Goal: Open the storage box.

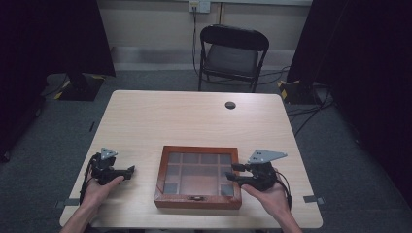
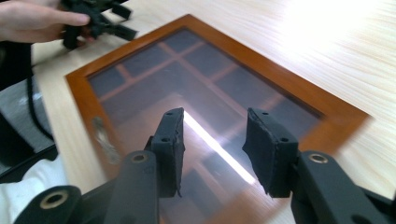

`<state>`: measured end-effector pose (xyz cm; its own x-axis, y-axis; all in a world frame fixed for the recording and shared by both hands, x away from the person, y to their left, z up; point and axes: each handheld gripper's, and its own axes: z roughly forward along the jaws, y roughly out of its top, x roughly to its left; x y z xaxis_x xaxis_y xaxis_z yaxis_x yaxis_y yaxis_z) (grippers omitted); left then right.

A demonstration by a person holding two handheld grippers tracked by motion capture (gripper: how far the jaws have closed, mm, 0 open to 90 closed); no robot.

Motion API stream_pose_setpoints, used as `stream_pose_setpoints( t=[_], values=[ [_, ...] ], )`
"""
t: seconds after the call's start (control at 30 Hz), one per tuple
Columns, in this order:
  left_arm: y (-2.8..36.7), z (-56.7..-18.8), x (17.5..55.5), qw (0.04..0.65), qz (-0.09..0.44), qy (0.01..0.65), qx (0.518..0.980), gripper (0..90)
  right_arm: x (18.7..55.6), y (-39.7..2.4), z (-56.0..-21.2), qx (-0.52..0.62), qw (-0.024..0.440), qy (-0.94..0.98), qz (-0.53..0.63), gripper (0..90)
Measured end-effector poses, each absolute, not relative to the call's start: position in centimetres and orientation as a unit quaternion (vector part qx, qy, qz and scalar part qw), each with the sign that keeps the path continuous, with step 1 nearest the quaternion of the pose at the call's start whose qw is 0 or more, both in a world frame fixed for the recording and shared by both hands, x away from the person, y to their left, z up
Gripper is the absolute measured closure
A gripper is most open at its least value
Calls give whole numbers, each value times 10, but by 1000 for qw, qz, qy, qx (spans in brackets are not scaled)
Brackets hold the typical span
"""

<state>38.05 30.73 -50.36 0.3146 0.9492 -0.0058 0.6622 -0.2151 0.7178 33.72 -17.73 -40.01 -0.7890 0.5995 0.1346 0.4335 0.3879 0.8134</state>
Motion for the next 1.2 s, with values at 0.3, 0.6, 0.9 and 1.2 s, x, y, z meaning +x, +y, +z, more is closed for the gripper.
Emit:
stream_pose_setpoints(
  t=[0.3, 0.6, 0.9, 1.2],
  values=[
    [307, -504, 381, 318, 226, 540, 746, 3, 338, -142, -400, 270, 64, 846, 455, 628],
    [308, -504, 381, 319, 223, 539, 747, 2, 329, -111, -423, 226, 10, 868, 442, 707],
    [308, -504, 381, 319, 223, 539, 747, 1, 320, -98, -435, 200, -35, 875, 441, 773],
    [307, -504, 381, 319, 223, 541, 746, 0, 322, -102, -442, 197, -35, 876, 439, 781]
  ],
)
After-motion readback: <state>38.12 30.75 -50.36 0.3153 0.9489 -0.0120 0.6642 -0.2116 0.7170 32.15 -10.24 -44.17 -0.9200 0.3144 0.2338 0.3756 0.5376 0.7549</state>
